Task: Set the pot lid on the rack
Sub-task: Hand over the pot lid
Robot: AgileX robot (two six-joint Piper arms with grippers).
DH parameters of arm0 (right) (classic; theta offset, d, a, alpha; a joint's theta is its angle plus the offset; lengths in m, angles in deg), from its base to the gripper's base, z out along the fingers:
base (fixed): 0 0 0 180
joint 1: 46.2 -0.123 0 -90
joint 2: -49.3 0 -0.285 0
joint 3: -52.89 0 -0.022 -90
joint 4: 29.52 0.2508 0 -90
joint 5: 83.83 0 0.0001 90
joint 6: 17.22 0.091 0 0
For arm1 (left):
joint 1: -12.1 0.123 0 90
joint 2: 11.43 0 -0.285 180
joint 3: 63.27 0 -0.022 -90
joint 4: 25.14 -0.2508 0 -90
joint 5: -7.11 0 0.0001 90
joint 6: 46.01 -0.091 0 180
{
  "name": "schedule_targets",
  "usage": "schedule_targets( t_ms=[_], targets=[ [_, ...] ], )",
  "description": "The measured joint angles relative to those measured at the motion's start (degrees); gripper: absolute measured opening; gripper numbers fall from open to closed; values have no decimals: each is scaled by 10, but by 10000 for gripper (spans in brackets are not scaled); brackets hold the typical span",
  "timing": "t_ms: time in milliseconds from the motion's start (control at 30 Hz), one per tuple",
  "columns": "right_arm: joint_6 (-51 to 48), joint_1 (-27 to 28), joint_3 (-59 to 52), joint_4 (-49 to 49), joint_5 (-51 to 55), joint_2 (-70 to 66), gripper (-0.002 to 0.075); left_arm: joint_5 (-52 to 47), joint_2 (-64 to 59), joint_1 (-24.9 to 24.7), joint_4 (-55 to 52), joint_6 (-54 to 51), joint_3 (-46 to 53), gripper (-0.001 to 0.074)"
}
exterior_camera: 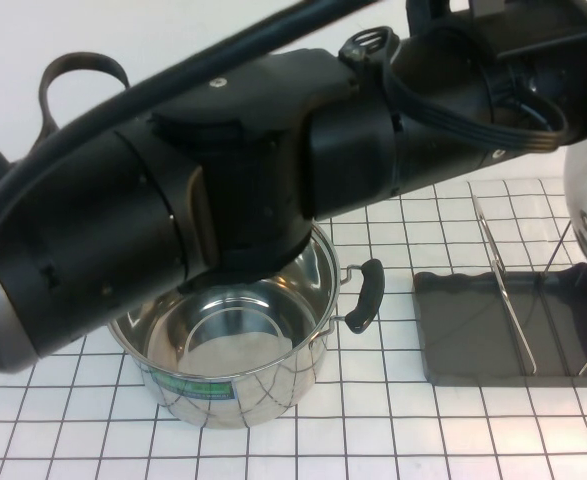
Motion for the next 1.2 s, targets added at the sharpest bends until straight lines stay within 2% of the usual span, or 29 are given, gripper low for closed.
schedule_targets(
  t_ms=[300,500,600,833,900,967,1033,1100,1200],
  targets=[
    [-58,0,0,1,13,0,113,-15,0,2,7,-33,-2,344],
    [-104,0,3,-5,32,-1,26,-27,-4,0,-9,-84,-3,533],
    [-120,0,3,-12,20,-2,18,-30,-4,0,-10,-109,-3,566],
    [-144,0,3,-11,23,-2,15,-30,-4,0,-12,-140,-3,572],
    [-145,0,3,-11,23,-2,15,-26,-1,0,-13,-146,-3,540],
    [-146,0,3,-11,22,-2,15,-22,8,1,-17,-147,-3,470],
    [-146,0,3,-11,22,-2,15,-21,20,10,-39,-145,-3,348],
    [-144,0,3,-11,22,-2,15,-21,39,26,-78,-130,-3,191],
    [-135,0,3,-11,21,-4,15,-45,64,59,-161,-66,-3,57]
  ],
)
